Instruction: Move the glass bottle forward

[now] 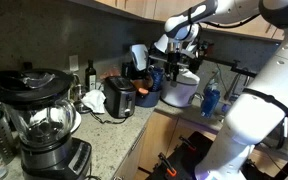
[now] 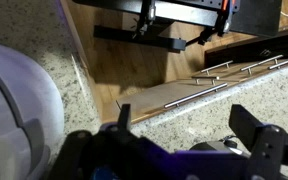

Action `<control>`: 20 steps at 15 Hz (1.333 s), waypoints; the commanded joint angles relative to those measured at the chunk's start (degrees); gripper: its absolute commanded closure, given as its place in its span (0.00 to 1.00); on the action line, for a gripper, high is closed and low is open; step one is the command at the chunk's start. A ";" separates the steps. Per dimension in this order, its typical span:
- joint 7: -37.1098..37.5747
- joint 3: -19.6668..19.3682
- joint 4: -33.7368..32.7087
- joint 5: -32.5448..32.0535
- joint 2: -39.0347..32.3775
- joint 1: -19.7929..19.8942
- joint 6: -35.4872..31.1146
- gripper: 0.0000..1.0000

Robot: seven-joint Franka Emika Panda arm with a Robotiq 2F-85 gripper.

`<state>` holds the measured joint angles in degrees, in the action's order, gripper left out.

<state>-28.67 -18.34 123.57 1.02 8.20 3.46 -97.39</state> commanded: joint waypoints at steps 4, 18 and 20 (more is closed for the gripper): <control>-0.24 2.06 -0.08 0.27 -0.12 2.15 0.07 0.00; 5.03 10.38 -3.58 1.93 -4.66 -1.33 0.05 0.00; 7.28 13.59 -6.26 1.77 -6.75 -2.94 0.27 0.00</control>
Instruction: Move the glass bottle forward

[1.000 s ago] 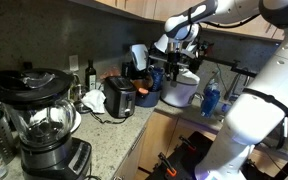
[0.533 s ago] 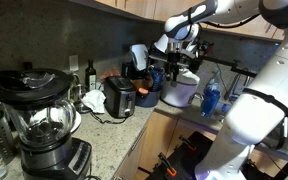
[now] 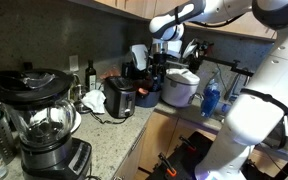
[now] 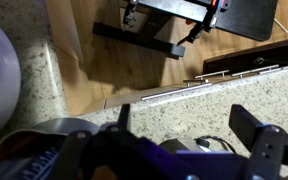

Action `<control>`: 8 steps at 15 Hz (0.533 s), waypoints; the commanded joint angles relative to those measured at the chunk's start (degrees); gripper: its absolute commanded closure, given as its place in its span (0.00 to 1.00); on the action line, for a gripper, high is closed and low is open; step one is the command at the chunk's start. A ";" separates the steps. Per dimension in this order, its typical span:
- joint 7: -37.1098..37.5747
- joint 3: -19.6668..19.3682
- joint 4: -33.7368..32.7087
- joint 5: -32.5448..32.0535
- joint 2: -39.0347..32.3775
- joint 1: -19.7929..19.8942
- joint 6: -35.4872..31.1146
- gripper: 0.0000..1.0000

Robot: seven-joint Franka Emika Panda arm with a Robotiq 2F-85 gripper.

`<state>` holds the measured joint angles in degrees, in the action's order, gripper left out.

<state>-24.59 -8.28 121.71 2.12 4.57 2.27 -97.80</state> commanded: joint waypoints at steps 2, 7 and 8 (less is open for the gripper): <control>5.15 6.21 -8.41 0.54 -5.78 -3.20 0.94 0.00; 11.67 9.52 -19.39 -0.13 -13.52 -4.71 -5.83 0.00; 12.72 9.54 -21.17 0.61 -15.42 -4.50 -8.90 0.00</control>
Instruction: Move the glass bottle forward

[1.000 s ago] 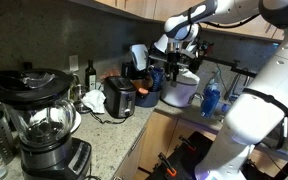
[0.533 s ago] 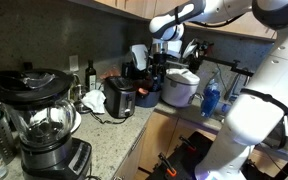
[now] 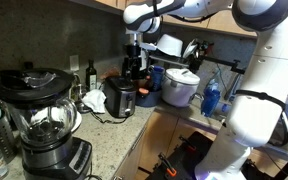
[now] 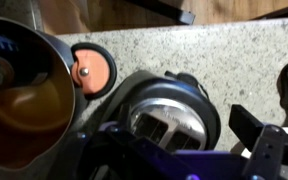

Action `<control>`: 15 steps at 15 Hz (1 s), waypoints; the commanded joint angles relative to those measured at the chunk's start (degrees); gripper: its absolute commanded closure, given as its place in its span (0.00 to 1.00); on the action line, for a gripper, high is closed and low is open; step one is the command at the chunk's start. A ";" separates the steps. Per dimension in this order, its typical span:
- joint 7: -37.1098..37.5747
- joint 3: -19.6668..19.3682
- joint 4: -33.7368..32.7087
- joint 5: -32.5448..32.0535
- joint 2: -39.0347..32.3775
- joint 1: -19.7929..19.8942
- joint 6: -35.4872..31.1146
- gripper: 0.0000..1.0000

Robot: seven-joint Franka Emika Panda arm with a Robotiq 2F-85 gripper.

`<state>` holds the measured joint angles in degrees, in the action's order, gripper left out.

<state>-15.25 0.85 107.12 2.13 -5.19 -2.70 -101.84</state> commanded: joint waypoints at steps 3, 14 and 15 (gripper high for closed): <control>5.04 0.55 -10.13 1.88 -10.97 0.93 -15.16 0.00; 5.34 3.60 -21.59 3.01 -26.11 0.23 -43.49 0.00; 5.62 3.70 -22.62 2.78 -26.89 0.00 -44.94 0.00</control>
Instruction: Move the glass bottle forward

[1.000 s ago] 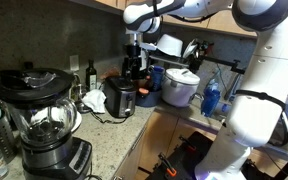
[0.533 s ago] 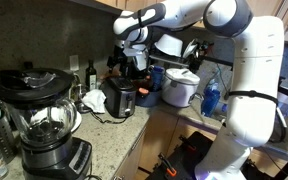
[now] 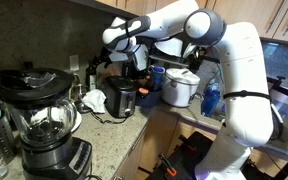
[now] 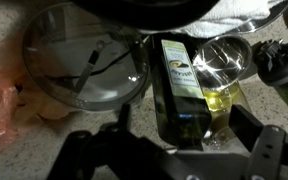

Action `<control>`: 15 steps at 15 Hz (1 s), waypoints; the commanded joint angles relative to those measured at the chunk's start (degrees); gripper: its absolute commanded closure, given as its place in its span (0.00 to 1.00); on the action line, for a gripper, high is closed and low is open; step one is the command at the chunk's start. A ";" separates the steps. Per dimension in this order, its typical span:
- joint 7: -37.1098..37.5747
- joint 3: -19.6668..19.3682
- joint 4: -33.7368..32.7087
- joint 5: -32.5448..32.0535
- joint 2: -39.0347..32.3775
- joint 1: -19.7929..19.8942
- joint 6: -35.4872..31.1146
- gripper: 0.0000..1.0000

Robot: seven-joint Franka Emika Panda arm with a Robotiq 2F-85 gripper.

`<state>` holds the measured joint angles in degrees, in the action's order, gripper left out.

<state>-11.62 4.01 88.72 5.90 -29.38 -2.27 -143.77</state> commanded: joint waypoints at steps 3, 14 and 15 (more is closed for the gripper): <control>2.39 0.86 -6.54 -0.92 -4.48 -0.78 -5.69 0.00; 2.25 1.47 -10.33 -1.13 -8.69 -0.92 -10.53 0.31; 2.21 1.49 -10.27 -1.19 -8.74 -0.94 -10.90 0.40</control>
<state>-10.83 4.87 79.95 5.75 -37.06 -3.44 -153.08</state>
